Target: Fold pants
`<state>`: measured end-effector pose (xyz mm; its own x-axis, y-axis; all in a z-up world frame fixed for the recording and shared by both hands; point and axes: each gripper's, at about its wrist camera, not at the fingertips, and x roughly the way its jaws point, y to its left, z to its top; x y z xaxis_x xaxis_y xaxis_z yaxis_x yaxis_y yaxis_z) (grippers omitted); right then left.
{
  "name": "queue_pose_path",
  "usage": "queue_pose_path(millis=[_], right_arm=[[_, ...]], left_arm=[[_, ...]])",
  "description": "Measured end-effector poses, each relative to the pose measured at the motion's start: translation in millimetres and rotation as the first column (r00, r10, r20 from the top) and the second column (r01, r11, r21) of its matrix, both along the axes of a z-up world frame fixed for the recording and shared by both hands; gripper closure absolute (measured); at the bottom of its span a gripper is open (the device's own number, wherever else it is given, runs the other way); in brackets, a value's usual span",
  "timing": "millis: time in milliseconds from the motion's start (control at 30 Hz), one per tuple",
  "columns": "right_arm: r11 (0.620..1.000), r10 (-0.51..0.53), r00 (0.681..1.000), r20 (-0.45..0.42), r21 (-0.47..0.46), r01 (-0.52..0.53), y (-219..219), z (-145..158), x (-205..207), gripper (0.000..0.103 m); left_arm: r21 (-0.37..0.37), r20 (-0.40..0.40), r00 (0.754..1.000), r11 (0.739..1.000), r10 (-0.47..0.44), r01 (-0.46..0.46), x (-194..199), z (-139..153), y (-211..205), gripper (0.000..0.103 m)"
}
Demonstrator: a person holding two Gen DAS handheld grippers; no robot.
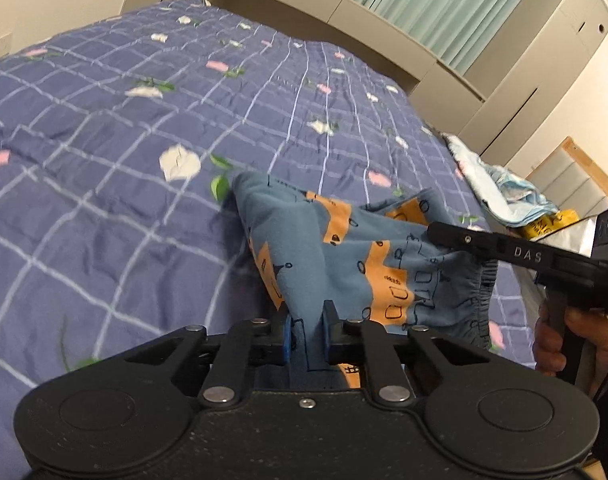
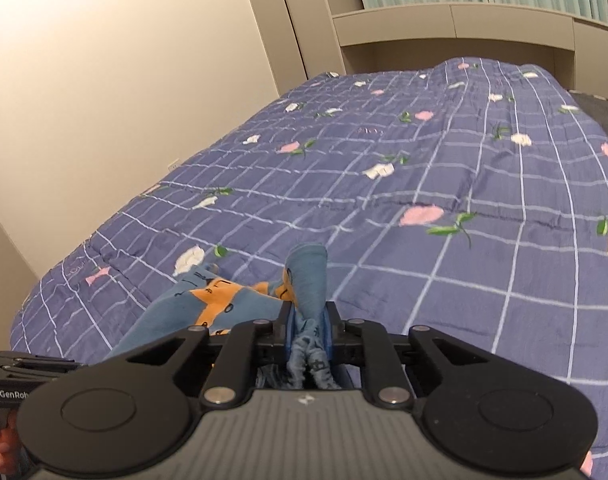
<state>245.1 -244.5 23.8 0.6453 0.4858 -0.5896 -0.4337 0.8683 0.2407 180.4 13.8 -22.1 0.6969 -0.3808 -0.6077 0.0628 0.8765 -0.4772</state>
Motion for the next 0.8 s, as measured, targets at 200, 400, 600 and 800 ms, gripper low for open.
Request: queue_pose_path(millis=[200,400,600,800], right_arm=[[0.998,0.024,1.0,-0.009,0.056,-0.023,26.4,12.6,8.0,0.09],[0.995,0.051,0.997,-0.052,0.089,-0.047,70.5,4.4,21.0,0.091],[0.997,0.047,0.996,-0.081,0.065,-0.042,100.1,-12.8,32.1,0.091],[1.0,0.006,0.996,-0.084,0.019,-0.005,107.1,-23.5,35.2,0.089]], left_arm=[[0.034,0.044,0.997,0.998,0.059,-0.06,2.9,21.8,40.9,0.088],[0.044,0.019,0.992,0.991,0.124,-0.124,11.8,22.1,85.9,0.088],[0.05,-0.021,0.99,0.989,0.141,-0.14,22.6,3.0,109.4,0.088],[0.053,-0.03,0.99,0.99,0.135,-0.134,23.8,-9.7,109.3,0.086]])
